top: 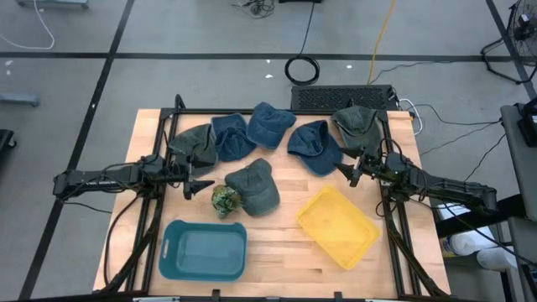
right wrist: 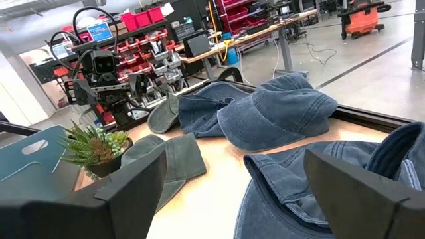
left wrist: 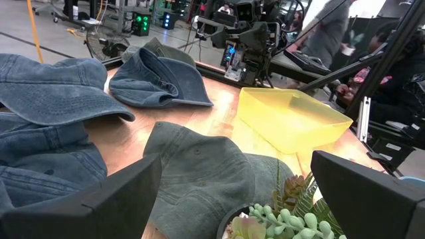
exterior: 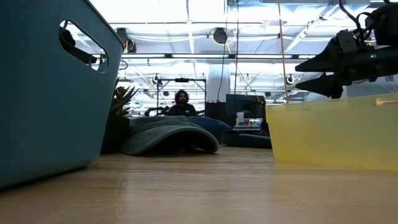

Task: Pick & Place hat
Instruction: Put the right blue cap into the blue bin

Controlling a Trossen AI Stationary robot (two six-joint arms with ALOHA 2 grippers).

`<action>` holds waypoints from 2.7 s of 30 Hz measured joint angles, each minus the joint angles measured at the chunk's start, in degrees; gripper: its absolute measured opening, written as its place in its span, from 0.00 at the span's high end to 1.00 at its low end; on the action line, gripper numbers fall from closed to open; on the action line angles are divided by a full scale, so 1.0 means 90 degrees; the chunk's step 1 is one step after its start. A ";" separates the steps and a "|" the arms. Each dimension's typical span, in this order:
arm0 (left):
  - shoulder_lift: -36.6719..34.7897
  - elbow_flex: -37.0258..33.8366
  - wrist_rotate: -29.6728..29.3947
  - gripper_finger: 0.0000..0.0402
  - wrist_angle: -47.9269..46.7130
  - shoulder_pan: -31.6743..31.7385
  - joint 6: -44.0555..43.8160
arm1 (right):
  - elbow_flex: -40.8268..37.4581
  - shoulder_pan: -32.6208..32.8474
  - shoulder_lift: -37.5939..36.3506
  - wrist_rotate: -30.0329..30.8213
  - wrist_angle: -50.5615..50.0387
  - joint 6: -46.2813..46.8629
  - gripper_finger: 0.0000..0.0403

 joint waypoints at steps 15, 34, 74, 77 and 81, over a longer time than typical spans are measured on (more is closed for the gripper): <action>0.0000 0.0002 0.0000 0.01 0.0000 0.0000 -0.0002 | 0.0000 0.0000 0.0000 0.0312 0.0026 -0.0151 0.14; 0.0002 0.0000 0.0000 0.01 0.0000 0.0000 0.0000 | 0.0212 -0.0002 0.0035 0.0477 0.0039 -0.0678 0.14; 0.0000 0.0000 0.0002 0.01 -0.0002 -0.0001 -0.0001 | 0.7139 0.0000 0.3561 0.0699 -0.3860 -0.0684 0.14; 0.0001 0.0001 0.0001 0.01 -0.0001 -0.0001 0.0000 | 0.7548 0.0004 0.3806 0.0699 -0.4033 -0.0682 0.14; 0.0000 0.0000 0.0000 0.01 -0.0002 0.0000 -0.0002 | 0.8064 0.0223 0.4166 0.0956 -0.4258 -0.0633 0.14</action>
